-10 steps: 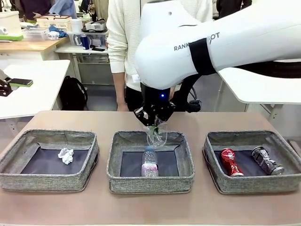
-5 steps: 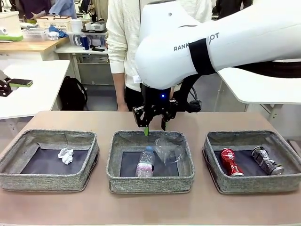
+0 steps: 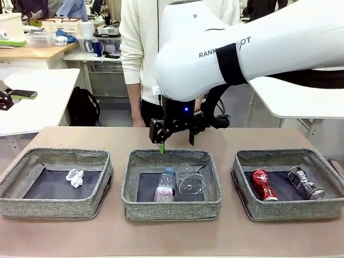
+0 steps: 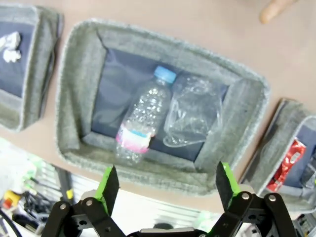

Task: Sort the waste into the appropriate baskets.
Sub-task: Place the picked waste into the Fabric basket indicated by the person.

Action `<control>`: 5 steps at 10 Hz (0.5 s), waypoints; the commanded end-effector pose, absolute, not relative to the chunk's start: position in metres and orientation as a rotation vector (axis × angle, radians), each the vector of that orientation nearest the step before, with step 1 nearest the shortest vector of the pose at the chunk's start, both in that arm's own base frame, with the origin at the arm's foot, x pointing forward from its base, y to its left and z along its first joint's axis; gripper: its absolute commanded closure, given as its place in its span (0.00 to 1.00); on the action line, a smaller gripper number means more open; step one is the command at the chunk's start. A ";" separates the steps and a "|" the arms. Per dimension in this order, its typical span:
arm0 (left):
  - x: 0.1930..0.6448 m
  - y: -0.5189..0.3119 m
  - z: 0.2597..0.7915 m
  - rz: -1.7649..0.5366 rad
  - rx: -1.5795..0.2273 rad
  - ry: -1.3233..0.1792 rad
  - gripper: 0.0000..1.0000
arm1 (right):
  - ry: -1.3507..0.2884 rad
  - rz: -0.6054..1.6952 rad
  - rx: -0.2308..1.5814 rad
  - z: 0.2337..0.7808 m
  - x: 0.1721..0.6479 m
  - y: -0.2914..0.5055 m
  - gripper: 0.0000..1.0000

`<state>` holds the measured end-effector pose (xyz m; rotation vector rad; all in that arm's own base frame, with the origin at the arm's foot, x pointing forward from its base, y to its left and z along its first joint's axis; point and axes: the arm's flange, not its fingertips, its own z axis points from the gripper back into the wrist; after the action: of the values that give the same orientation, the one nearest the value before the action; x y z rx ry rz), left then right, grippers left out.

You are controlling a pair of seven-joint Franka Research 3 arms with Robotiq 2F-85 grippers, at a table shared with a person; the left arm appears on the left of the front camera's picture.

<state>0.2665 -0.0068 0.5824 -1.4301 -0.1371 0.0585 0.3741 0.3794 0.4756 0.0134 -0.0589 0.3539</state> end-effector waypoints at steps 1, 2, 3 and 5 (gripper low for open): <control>0.266 -0.007 0.584 0.039 -1.449 -0.148 0.00 | -0.052 0.310 0.116 0.494 0.367 0.363 0.00; 0.266 -0.007 0.584 0.039 -1.449 -0.148 0.00 | -0.002 0.237 0.265 0.516 0.363 0.341 0.00; 0.266 -0.007 0.584 0.039 -1.449 -0.148 0.00 | 0.017 0.208 0.504 0.541 0.356 0.309 0.00; 0.266 -0.007 0.584 0.039 -1.449 -0.148 0.00 | -0.025 0.100 0.795 0.574 0.327 0.244 0.00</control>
<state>0.2662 -0.0067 0.5828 -1.4297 -0.1386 0.0581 0.3561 0.2888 0.5848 0.6214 -0.0202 0.1619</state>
